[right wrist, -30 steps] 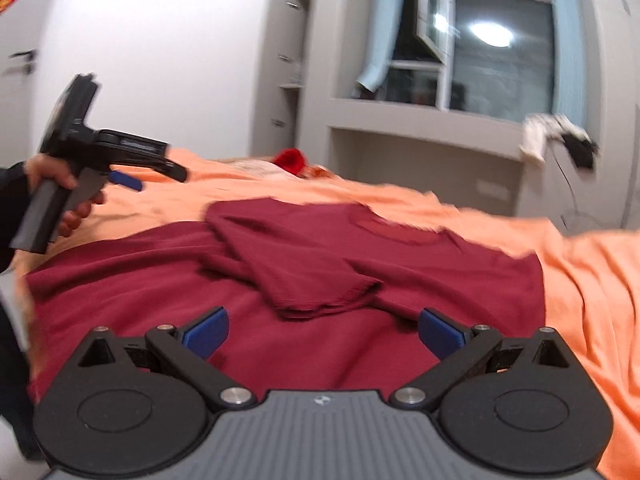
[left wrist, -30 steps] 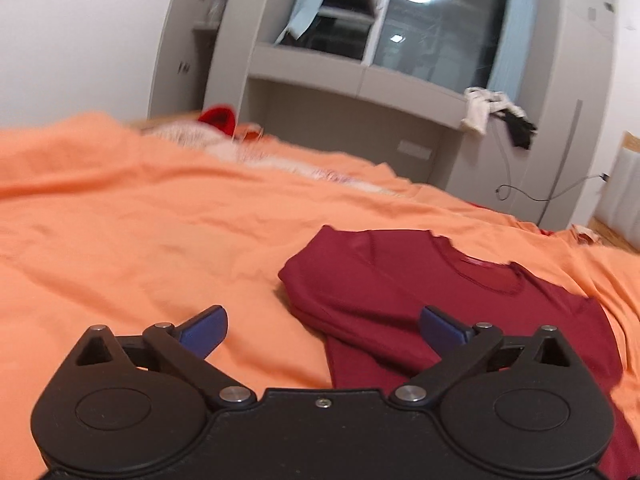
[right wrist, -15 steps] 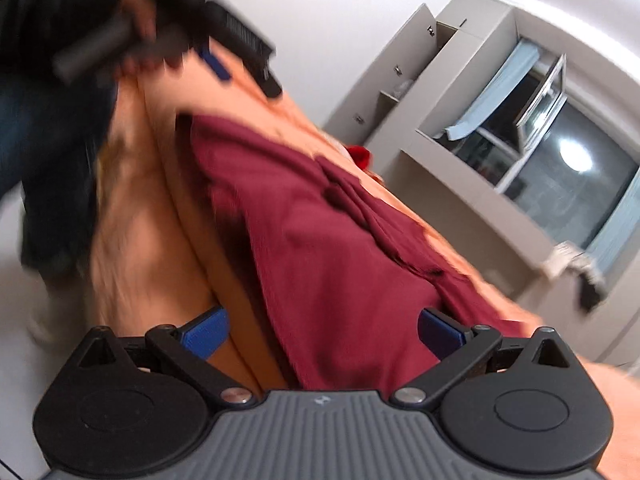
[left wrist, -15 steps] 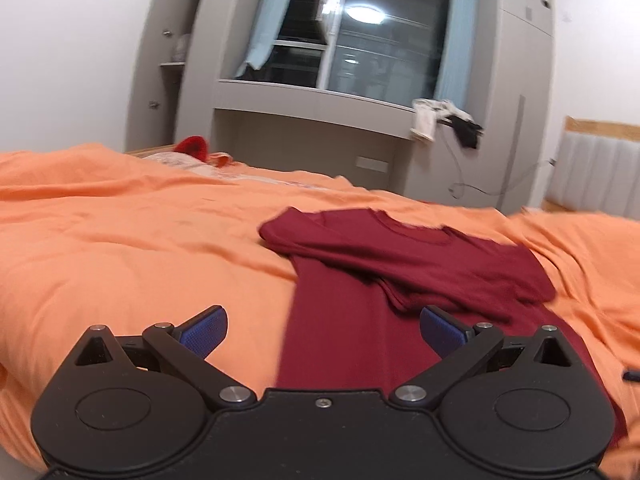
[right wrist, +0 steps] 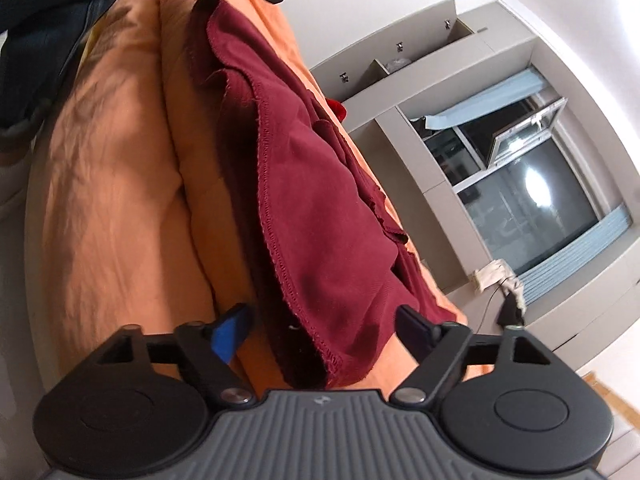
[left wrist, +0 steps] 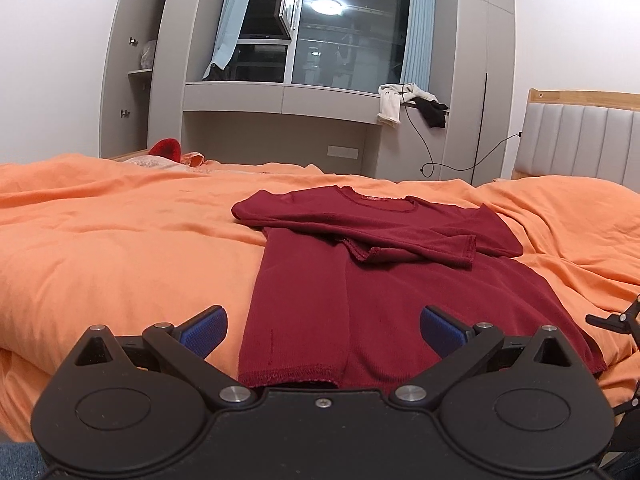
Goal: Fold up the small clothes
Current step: 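Close the right gripper on the sweater hem, then lift the hem with the right gripper while the left gripper grasps the hem edge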
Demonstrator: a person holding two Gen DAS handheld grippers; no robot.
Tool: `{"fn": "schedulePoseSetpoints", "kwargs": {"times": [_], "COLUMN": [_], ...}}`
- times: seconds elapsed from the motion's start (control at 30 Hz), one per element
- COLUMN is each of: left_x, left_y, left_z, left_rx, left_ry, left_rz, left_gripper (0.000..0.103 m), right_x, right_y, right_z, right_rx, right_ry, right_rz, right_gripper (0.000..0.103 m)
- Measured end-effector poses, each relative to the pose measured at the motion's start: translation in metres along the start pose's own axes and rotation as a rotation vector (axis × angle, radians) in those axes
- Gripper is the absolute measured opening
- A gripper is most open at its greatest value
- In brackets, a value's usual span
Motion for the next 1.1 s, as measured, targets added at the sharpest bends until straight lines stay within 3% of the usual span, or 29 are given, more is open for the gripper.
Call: {"fn": "schedulePoseSetpoints", "kwargs": {"times": [0.07,0.2,0.3,0.47,0.7,0.87,1.03,1.1], "left_x": [0.0,0.0,0.005,0.025,0.078,0.1,0.105,0.104], "left_y": [0.001,0.002,0.006,0.011,0.004,-0.013,-0.034,-0.041], "left_z": [0.0,0.001,0.004,0.011,0.032,0.047,0.047,0.044], "left_rx": [0.0,0.001,0.01,0.046,0.04,0.025,-0.02,-0.023], "left_ry": [0.001,-0.005,-0.032,-0.16,-0.448,-0.613,-0.638,-0.645], "left_rz": [0.001,0.008,0.027,0.098,0.174,0.078,-0.003,-0.066], "left_gripper": [0.102,0.102,0.102,0.102,0.102,0.102,0.102,0.096], "right_x": [-0.002,-0.002,0.003,0.044,0.109,0.129,0.133,0.132], "right_y": [0.002,0.009,0.016,0.028,0.031,0.032,0.036,0.039], "right_z": [0.0,0.0,0.001,-0.001,-0.003,0.012,0.021,0.022], "right_rx": [0.006,0.002,0.003,0.044,0.12,0.135,0.147,0.148], "right_ry": [0.007,-0.016,-0.02,-0.201,-0.448,-0.533,-0.544,-0.541], "right_rz": [0.002,-0.04,0.011,0.084,0.113,0.123,0.133,0.134], "right_gripper": [0.068,0.027,0.012,0.008,0.008,0.008,0.008,0.008]}}
Point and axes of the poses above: each gripper's, at about its wrist camera, not at the fingertips, and y roughly against the way its jaws point, x to its right, z to its underside, the point moved 1 cm from there along -y, roughly the way its jaws point, and after that the axes turned 3 degrees about y, right-handed, at the moved point
